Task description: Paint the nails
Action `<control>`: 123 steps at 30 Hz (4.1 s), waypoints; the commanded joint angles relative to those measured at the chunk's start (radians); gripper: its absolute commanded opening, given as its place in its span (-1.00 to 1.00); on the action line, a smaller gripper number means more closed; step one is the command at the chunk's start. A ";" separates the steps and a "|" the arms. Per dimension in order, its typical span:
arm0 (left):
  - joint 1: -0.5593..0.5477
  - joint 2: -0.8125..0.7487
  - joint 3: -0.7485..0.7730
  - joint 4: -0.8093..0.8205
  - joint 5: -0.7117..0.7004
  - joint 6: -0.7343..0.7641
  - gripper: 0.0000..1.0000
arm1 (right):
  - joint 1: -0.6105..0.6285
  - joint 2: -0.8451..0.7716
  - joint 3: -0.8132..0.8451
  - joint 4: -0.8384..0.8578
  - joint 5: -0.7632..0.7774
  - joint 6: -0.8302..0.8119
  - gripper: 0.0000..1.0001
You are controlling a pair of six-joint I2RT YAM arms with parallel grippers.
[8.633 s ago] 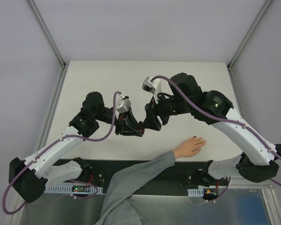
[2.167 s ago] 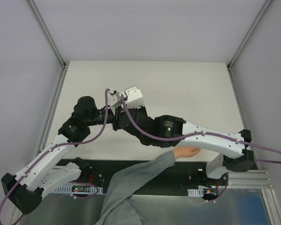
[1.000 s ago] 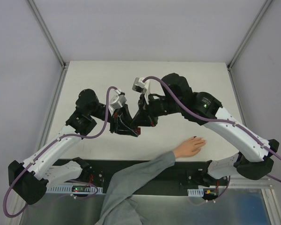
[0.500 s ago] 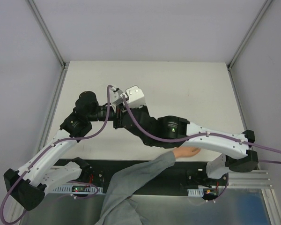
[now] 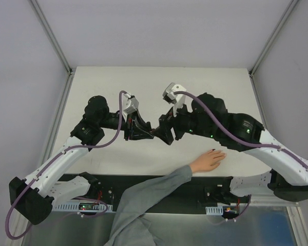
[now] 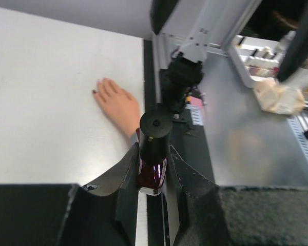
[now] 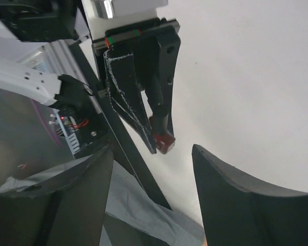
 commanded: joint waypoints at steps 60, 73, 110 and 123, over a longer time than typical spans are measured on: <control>-0.056 0.029 0.013 0.282 0.327 -0.204 -1.00 | -0.188 0.086 0.043 0.140 -0.665 -0.041 -0.09; -0.036 -0.041 0.030 0.007 -0.132 0.010 -1.00 | 0.029 -0.018 -0.129 0.152 0.150 -0.087 -0.99; -0.039 0.023 0.048 0.133 0.273 -0.100 -1.00 | -0.154 0.100 0.042 0.074 -0.535 -0.047 -0.26; -0.037 -0.031 0.051 -0.015 -0.043 0.018 -1.00 | -0.021 0.058 -0.033 0.092 0.027 -0.061 -0.99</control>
